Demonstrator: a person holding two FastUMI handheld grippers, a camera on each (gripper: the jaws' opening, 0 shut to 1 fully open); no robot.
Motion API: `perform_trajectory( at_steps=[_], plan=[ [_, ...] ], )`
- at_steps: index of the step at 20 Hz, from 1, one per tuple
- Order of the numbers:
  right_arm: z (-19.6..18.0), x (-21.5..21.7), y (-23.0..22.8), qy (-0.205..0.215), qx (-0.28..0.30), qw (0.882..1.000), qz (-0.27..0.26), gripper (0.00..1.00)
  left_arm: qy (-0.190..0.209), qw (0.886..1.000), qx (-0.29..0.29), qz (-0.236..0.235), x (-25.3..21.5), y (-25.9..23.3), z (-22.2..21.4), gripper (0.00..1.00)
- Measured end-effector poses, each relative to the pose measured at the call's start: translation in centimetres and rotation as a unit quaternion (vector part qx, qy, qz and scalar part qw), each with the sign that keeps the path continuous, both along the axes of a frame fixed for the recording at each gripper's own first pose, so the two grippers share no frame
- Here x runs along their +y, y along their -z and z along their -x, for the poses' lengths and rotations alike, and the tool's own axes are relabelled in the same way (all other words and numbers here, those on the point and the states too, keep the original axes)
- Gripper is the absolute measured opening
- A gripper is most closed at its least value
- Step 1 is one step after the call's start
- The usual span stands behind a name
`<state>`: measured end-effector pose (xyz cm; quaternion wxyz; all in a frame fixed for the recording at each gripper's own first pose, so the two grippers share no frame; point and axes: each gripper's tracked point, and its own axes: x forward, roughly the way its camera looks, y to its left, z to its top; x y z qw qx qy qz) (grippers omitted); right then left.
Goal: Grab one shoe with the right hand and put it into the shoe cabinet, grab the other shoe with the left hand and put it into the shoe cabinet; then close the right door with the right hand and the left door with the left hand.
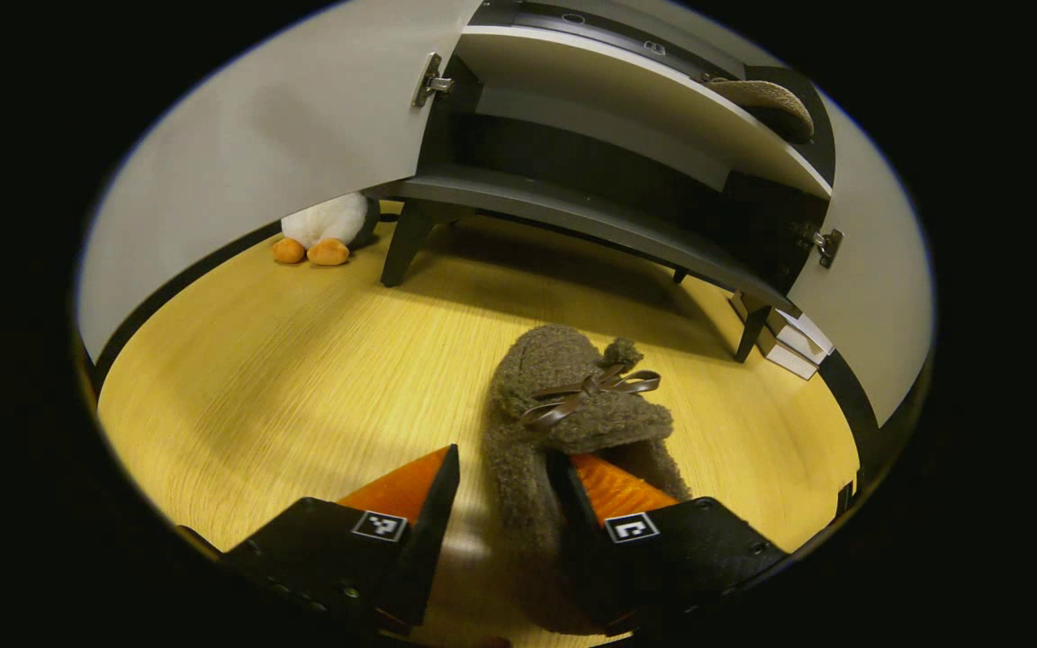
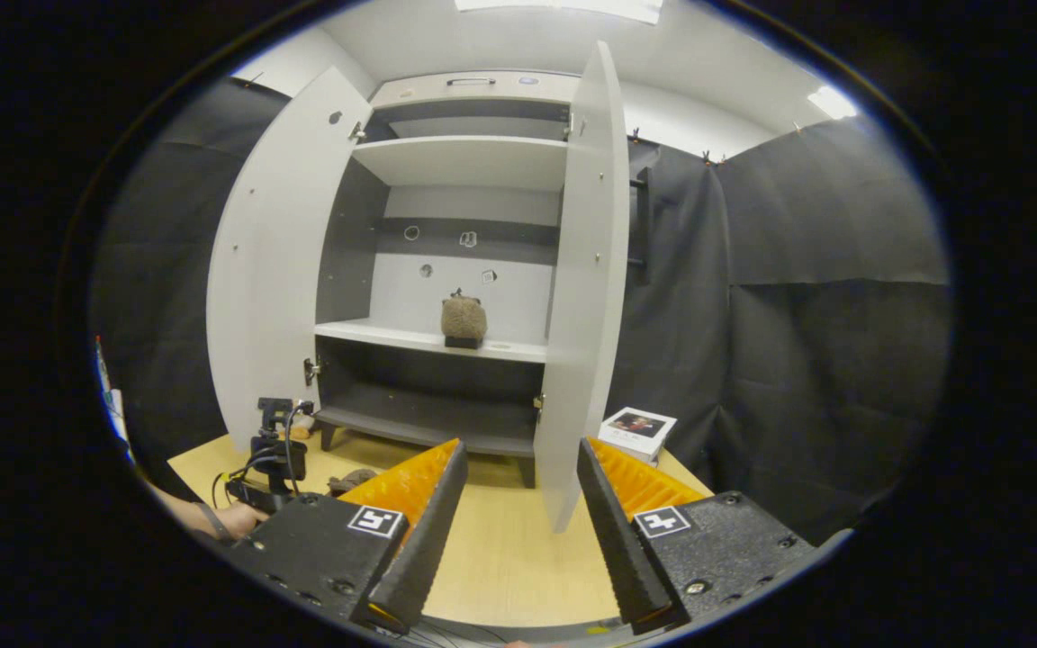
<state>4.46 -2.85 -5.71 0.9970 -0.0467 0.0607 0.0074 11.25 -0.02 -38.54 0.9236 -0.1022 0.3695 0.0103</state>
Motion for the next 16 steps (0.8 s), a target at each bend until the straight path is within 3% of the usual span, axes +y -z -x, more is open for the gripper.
perform_trajectory(
  at_steps=[3,5,7,10,16],
  plan=[
    [-0.1,0.1,0.8,0.0,0.015,1.0,0.007,0.79,-0.045,0.998,-0.026,-0.022,0.6,0.0,-0.7,0.35],
    [-0.2,0.7,0.8,-0.006,0.013,1.0,0.0,0.8,-0.064,0.997,-0.028,-0.021,0.9,0.3,-1.2,0.12],
    [-0.2,1.2,0.9,-0.014,0.013,1.0,0.001,0.79,-0.064,0.997,-0.026,-0.026,0.7,-0.5,-0.4,0.04],
    [-0.2,1.6,0.4,-0.02,-0.004,1.0,0.006,0.8,-0.065,0.997,-0.046,-0.025,0.2,-3.3,0.1,0.02],
    [-0.5,2.9,-0.1,-0.038,-0.013,0.999,-0.011,0.79,-0.062,0.982,-0.175,-0.026,-1.3,-18.9,0.0,0.02]
  ],
)
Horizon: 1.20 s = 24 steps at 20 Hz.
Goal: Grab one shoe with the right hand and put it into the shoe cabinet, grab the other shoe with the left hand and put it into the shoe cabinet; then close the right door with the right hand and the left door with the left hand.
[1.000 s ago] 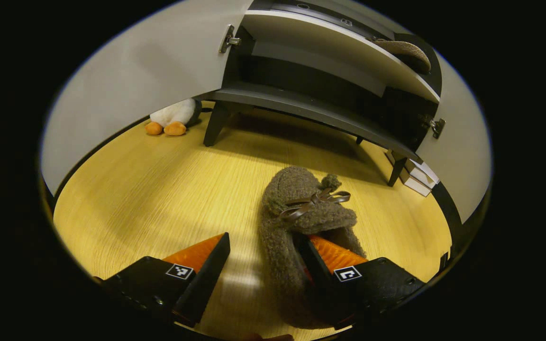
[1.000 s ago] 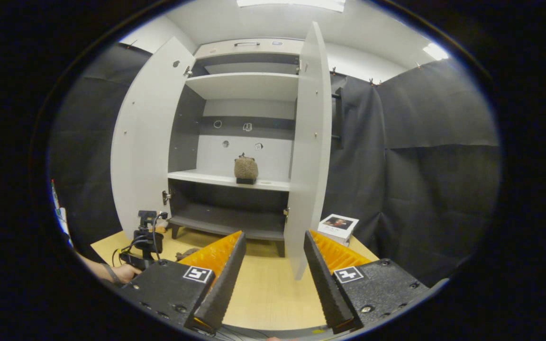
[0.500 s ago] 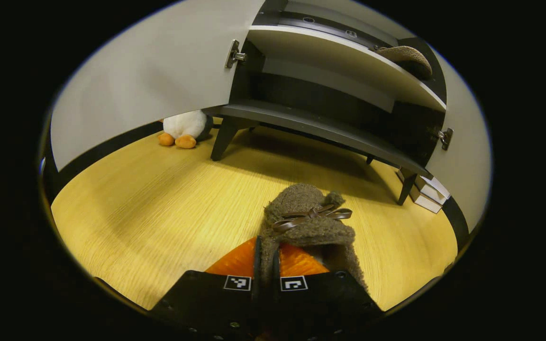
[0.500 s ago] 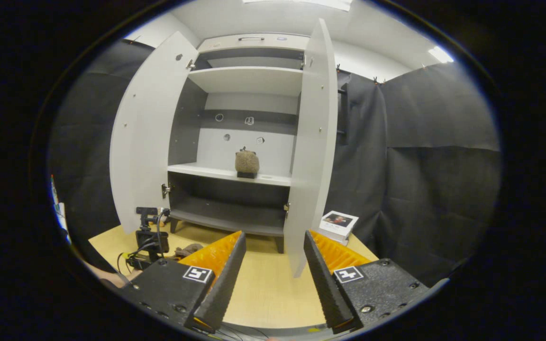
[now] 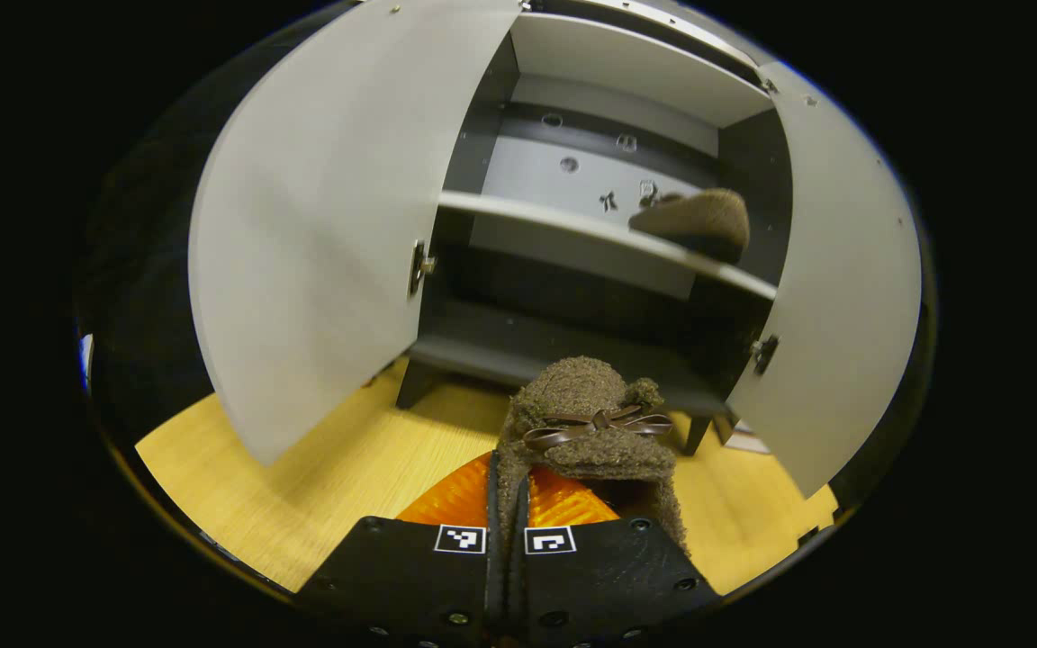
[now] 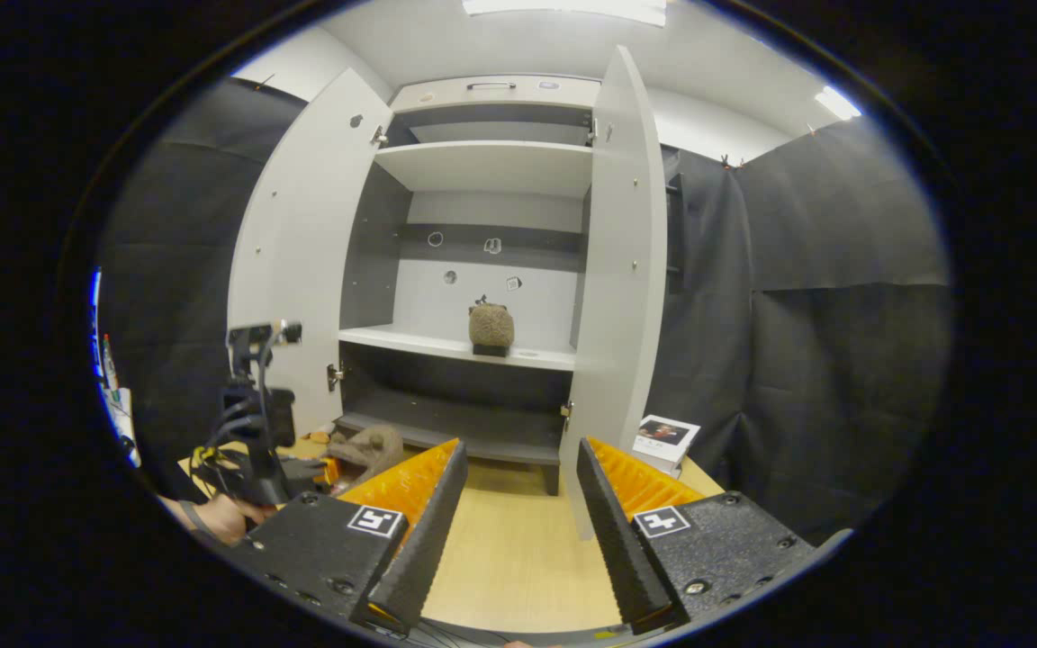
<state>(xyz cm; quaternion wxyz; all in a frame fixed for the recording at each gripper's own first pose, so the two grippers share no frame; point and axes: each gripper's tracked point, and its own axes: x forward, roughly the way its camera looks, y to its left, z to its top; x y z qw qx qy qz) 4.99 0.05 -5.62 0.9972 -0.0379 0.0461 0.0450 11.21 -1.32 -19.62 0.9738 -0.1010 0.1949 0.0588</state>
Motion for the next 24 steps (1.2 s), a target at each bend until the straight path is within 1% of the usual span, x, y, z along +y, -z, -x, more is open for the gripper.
perform_trajectory(
  at_steps=[3,7,9,11,12,14,16,17,18,20,21,22,24],
  plan=[
    [0.0,0.9,-0.2,-0.008,-0.009,1.0,-0.011,0.79,-0.01,0.999,-0.043,0.001,-0.7,-5.9,-1.9,0.01],
    [0.5,1.8,-1.2,-0.027,-0.028,0.999,-0.019,0.8,0.001,0.997,-0.08,0.015,-1.9,-11.8,-7.4,0.01],
    [1.2,1.8,-1.5,-0.029,-0.035,0.999,-0.018,0.79,0.005,0.996,-0.081,0.018,-2.4,-13.5,-10.3,0.01],
    [1.5,2.0,-1.5,-0.031,-0.033,0.999,-0.021,0.79,-0.013,0.997,-0.074,0.005,-1.9,-14.8,-12.3,0.01],
    [1.6,1.9,-1.5,-0.03,-0.031,0.999,-0.023,0.79,-0.016,0.997,-0.071,0.012,-2.1,-16.2,-15.2,0.01],
    [1.7,1.6,-1.5,-0.025,-0.025,0.999,-0.022,0.79,-0.015,0.997,-0.065,0.029,-2.1,-16.5,-17.3,0.01],
    [1.9,0.9,-2.2,-0.018,-0.033,0.999,-0.023,0.79,-0.01,0.999,-0.041,0.004,-1.5,-16.1,-20.1,0.01],
    [2.0,0.6,-2.5,-0.015,-0.038,0.999,-0.022,0.79,0.005,1.0,-0.025,0.006,-1.7,-15.5,-20.9,0.01],
    [2.1,0.1,-2.6,-0.01,-0.041,0.999,-0.019,0.79,0.008,1.0,-0.013,0.014,-1.8,-14.9,-21.9,0.01],
    [2.0,-0.6,-2.8,0.0,-0.043,0.999,-0.015,0.79,-0.006,1.0,-0.01,0.018,-1.0,-14.0,-23.7,0.01],
    [2.0,-0.9,-2.6,0.003,-0.039,0.999,-0.014,0.79,-0.01,1.0,-0.001,0.005,-0.5,-13.3,-24.9,0.01],
    [1.9,-1.2,-2.6,0.009,-0.038,0.999,-0.014,0.79,-0.012,1.0,0.019,-0.006,-0.1,-12.1,-25.6,0.01],
    [2.0,-1.4,-2.5,0.014,-0.038,0.999,-0.014,0.79,-0.012,0.998,0.057,-0.007,-0.2,-9.7,-27.2,0.01]
  ],
)
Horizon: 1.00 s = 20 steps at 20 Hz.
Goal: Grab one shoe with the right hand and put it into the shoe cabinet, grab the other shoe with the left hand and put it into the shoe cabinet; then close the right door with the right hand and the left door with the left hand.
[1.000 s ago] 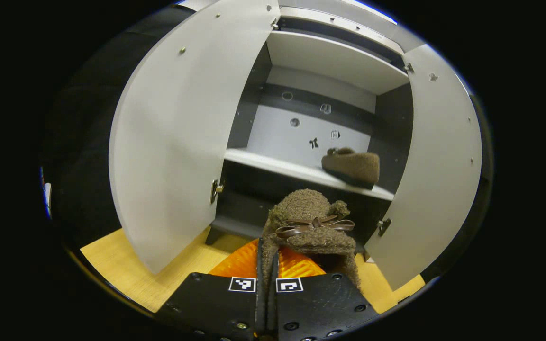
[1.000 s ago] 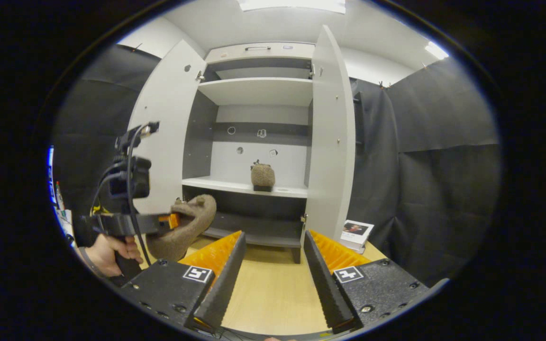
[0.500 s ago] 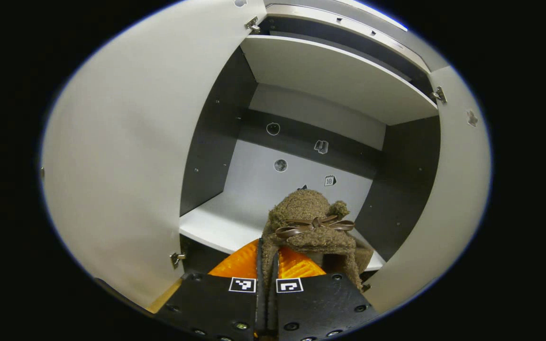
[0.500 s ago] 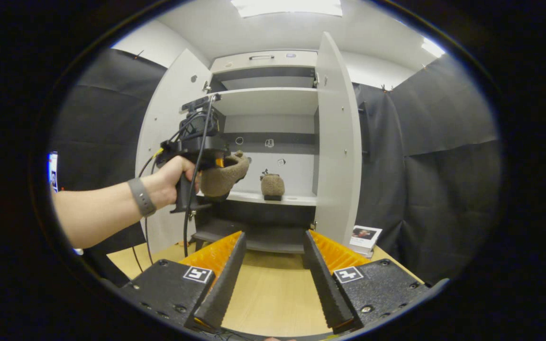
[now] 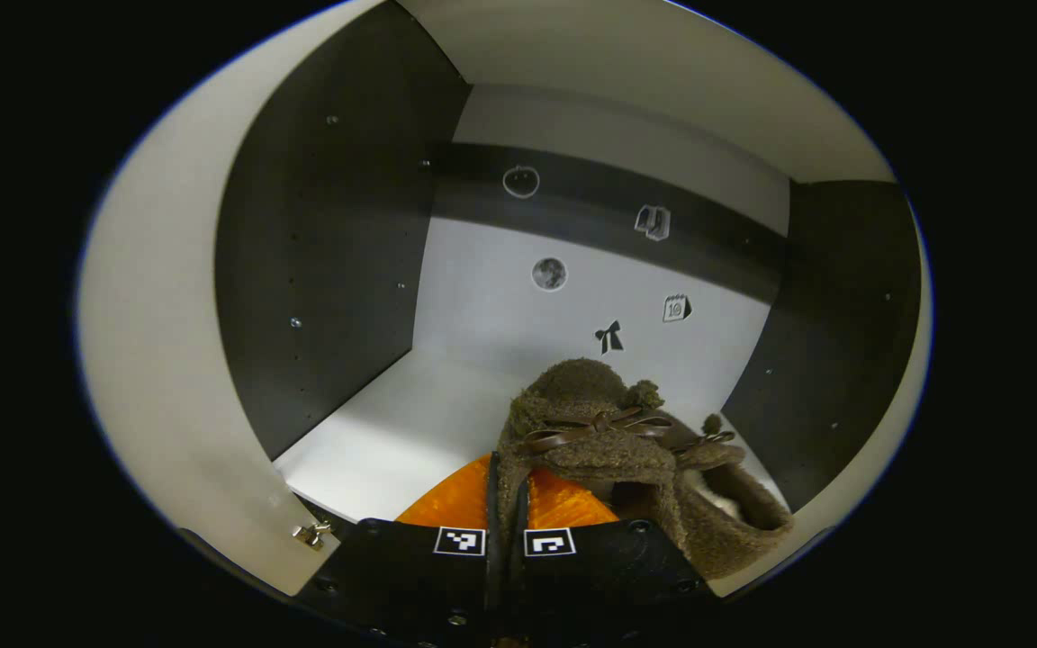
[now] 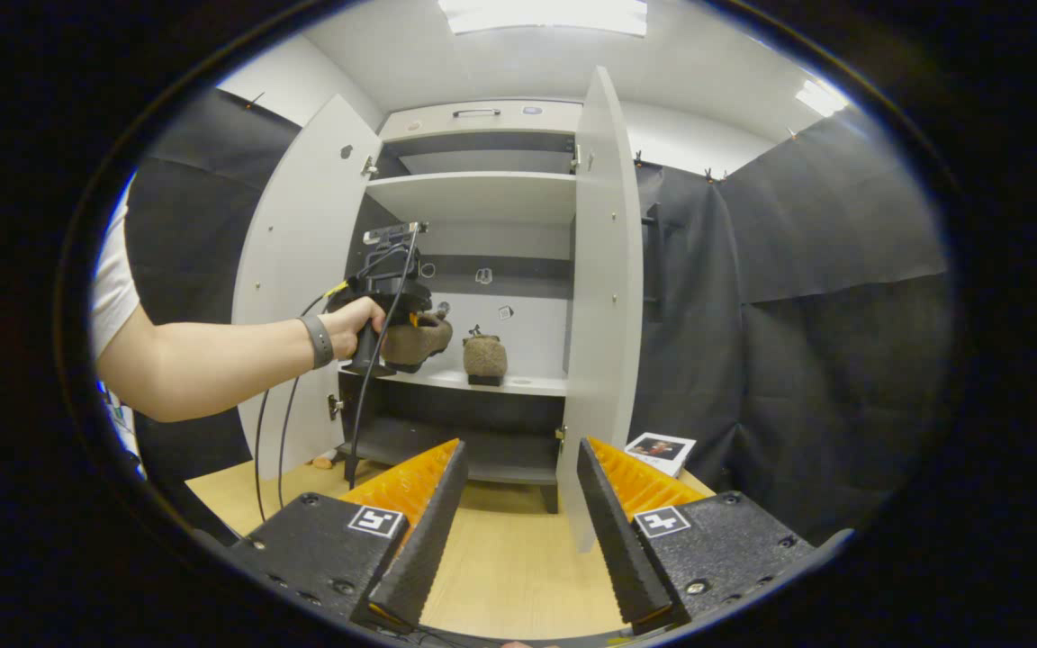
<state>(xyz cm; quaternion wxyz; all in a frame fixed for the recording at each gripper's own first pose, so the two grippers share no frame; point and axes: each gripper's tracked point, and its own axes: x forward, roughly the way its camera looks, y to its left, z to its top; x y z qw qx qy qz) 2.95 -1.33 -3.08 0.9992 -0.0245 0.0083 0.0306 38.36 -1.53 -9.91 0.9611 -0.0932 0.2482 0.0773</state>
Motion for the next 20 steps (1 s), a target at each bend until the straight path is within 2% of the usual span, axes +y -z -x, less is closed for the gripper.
perform_trajectory(
  at_steps=[3,10,11,14,15,16,17,18,19,20],
  plan=[
    [0.1,0.1,0.8,-0.002,0.01,1.0,0.017,0.79,-0.003,0.999,0.033,-0.003,0.1,2.5,-1.3,0.01],
    [-0.4,0.2,1.3,-0.017,0.022,1.0,0.007,0.79,-0.002,0.999,0.044,0.004,0.2,2.8,-1.6,0.02],
    [-0.5,0.2,1.3,-0.018,0.022,1.0,0.007,0.79,0.0,0.999,0.045,0.008,0.2,2.8,-1.7,0.06],
    [-0.8,-0.2,0.9,-0.02,0.011,1.0,0.001,0.79,0.003,0.998,0.068,-0.019,1.0,3.0,-1.0,0.28],
    [-0.9,-0.2,0.8,-0.021,0.007,1.0,-0.003,0.79,0.006,0.997,0.072,-0.033,1.3,2.9,-1.1,0.4],
    [-1.0,-0.2,1.0,-0.02,0.005,1.0,-0.005,0.79,0.006,0.996,0.073,-0.043,1.5,2.3,-0.9,0.44],
    [-1.2,-0.3,1.4,-0.018,0.009,1.0,-0.007,0.79,0.006,0.997,0.071,-0.042,1.5,2.0,-0.6,0.7],
    [-1.3,-0.4,1.8,-0.018,0.014,1.0,-0.01,0.79,0.006,0.997,0.07,-0.035,1.4,1.8,-0.4,0.63],
    [-1.4,-0.4,2.0,-0.018,0.017,1.0,-0.015,0.79,0.009,0.997,0.064,-0.028,1.3,1.3,-0.1,0.87],
    [-1.4,-0.5,2.1,-0.018,0.02,0.999,-0.02,0.79,0.016,0.998,0.056,-0.018,1.0,0.7,0.1,0.73]
  ],
)
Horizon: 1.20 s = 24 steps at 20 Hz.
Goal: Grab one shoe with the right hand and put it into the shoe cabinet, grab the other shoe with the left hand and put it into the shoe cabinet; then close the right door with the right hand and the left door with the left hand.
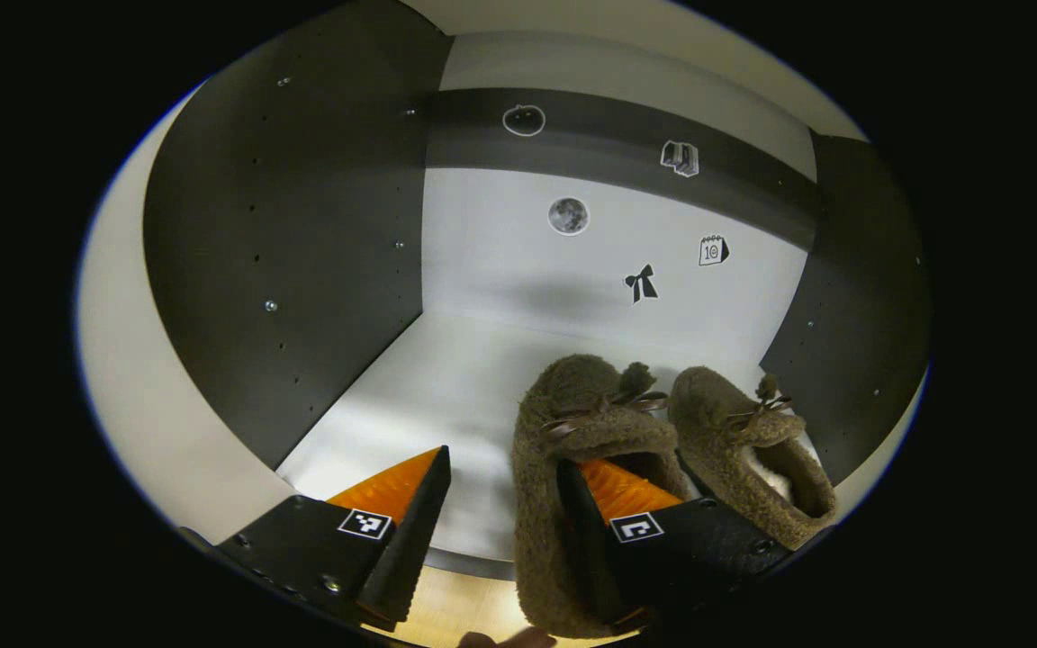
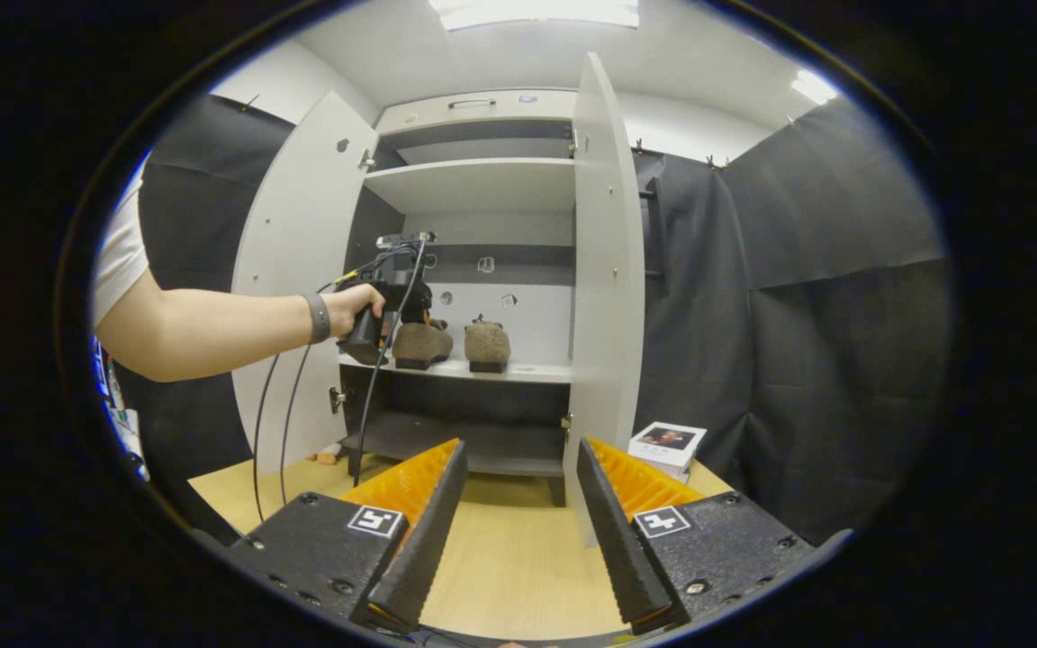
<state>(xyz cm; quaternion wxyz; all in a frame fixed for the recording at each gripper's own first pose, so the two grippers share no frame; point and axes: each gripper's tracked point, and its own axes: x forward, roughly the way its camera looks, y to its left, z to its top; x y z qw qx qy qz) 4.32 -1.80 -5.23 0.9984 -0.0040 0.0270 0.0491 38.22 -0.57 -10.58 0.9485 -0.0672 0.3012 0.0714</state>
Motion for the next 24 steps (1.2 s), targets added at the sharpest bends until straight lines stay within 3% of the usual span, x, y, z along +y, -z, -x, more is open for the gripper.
perform_trajectory(
  at_steps=[5,9,13,21,24],
  plan=[
    [-0.4,-0.7,0.9,0.008,0.009,1.0,-0.001,0.79,0.038,0.995,-0.083,0.049,-2.2,-6.0,3.1,0.81],
    [-0.7,-1.1,0.3,0.012,0.002,1.0,0.001,0.79,0.082,0.979,-0.179,0.053,-3.9,-11.2,7.9,0.88],
    [-0.9,-1.1,-0.2,0.012,-0.002,1.0,0.001,0.8,0.116,0.964,-0.235,0.054,-5.0,-13.5,13.7,0.93],
    [0.4,-0.1,-0.9,0.002,-0.011,1.0,0.006,0.79,0.109,0.953,-0.281,0.023,-3.8,-14.7,23.8,0.95],
    [0.9,0.4,-1.3,-0.004,-0.016,1.0,0.003,0.79,0.1,0.955,-0.278,-0.004,-3.1,-13.3,27.5,0.95]
  ],
)
